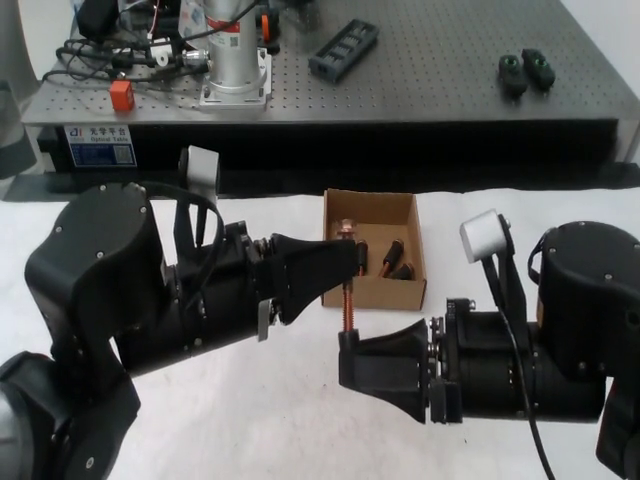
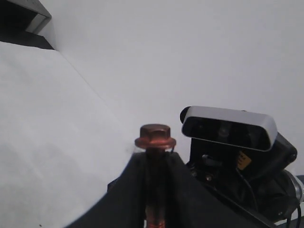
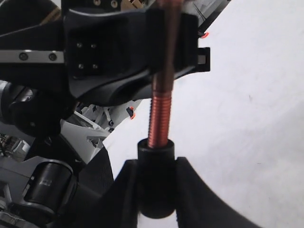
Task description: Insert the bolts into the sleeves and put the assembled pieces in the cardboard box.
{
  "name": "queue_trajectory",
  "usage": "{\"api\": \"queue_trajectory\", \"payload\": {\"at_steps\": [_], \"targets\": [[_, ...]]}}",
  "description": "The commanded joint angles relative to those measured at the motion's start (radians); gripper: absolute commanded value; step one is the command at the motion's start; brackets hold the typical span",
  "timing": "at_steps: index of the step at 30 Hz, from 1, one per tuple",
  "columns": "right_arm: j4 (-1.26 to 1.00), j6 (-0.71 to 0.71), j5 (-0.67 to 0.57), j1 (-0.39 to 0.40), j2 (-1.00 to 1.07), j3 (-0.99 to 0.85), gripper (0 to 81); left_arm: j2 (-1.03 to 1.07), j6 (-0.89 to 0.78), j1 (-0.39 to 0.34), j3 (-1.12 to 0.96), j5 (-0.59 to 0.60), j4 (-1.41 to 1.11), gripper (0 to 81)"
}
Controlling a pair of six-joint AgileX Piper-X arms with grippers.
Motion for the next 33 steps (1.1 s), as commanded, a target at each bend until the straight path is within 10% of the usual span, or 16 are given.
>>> {"api": "queue_trajectory", "payload": {"at_steps": [1,10,17,21,26,33], "targets": [[-0.057,0.014,0.005,0.004,0.001,-0.016,2.9,-0.002,0.049,0.002,-0.003,0.013,-0.025,0.6],[-0.1,0.027,0.073,-0.007,0.001,-0.016,2.9,-0.002,0.15,0.002,-0.003,0.066,-0.025,0.3],[-0.132,0.023,0.184,-0.088,0.001,-0.016,2.9,-0.002,0.123,0.002,-0.003,-0.052,-0.015,48.9],[-0.028,-0.08,0.253,-0.189,0.026,-0.073,2.9,-0.002,0.149,0.002,-0.003,-0.147,-0.016,36.9],[0.325,-0.304,0.385,-0.254,0.182,-0.314,2.9,-0.057,0.221,0.002,0.027,-0.196,-0.016,1.1],[0.557,-0.402,0.571,-0.253,0.558,-0.703,2.9,-0.276,0.261,0.002,0.182,-0.467,0.138,0.6]]}}
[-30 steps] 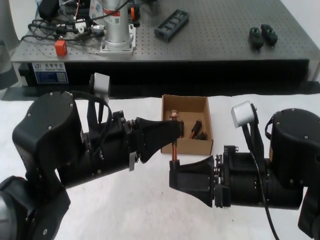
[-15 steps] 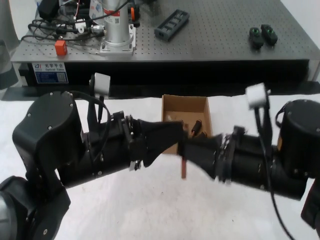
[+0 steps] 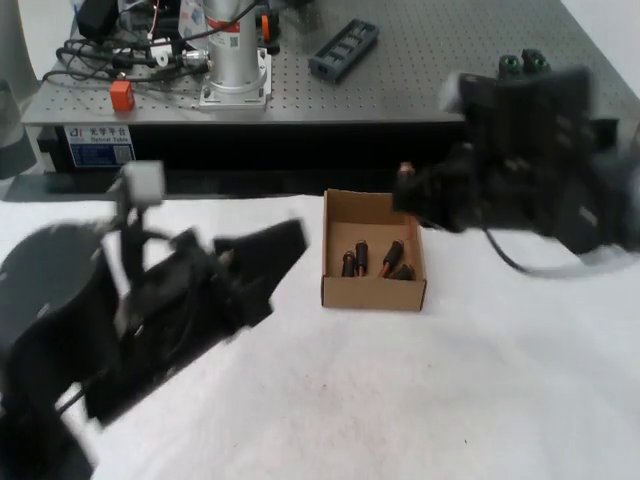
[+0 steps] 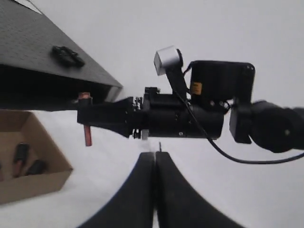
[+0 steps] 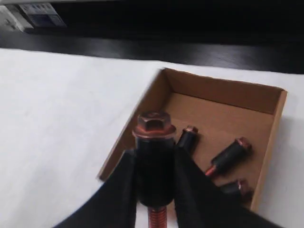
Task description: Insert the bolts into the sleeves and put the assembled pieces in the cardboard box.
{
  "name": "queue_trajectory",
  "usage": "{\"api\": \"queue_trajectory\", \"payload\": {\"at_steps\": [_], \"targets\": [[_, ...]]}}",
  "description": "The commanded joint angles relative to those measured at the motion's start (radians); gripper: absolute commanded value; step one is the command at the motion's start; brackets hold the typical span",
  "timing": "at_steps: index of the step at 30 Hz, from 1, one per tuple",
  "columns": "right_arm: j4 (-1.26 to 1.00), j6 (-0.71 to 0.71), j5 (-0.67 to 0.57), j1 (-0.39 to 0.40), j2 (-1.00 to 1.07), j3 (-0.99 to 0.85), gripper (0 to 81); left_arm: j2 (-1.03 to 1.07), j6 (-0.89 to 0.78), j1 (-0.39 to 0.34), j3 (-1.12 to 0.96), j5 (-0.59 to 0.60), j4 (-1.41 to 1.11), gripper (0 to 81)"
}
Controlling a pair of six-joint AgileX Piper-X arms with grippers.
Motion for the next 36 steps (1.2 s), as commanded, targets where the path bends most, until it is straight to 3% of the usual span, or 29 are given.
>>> {"api": "queue_trajectory", "payload": {"at_steps": [1,7,12,14,17,19,24,31,36], "targets": [[0.095,-0.022,0.038,-0.002,0.155,-0.161,2.9,-0.085,0.03,0.002,0.033,-0.089,0.092,0.6],[0.195,0.009,0.072,0.004,0.379,-0.368,2.8,-0.373,0.174,0.002,0.053,-0.312,0.575,0.7],[0.247,0.024,0.072,0.012,0.438,-0.413,0.6,-0.568,0.2,0.002,0.053,-0.456,0.876,0.7],[0.256,0.026,0.064,0.012,0.432,-0.413,10.1,-0.625,0.211,0.002,0.053,-0.482,0.972,0.7],[0.269,0.05,0.052,0.012,0.405,-0.41,31.1,-0.678,0.212,0.002,0.053,-0.534,1.101,0.7],[0.275,0.049,0.035,0.007,0.364,-0.397,36.7,-0.704,0.212,0.002,0.053,-0.571,1.164,0.7],[0.226,0.031,0.011,0.007,0.135,-0.216,26.3,-0.762,0.212,0.002,0.053,-0.634,1.246,0.7],[0.008,0.031,0.012,0.009,-0.451,0.35,11.8,-0.818,0.207,0.002,0.058,-0.676,1.338,0.7],[0.024,0.034,0.008,0.012,-0.861,0.655,4.5,-0.854,0.181,0.002,0.077,-0.675,1.304,0.7]]}}
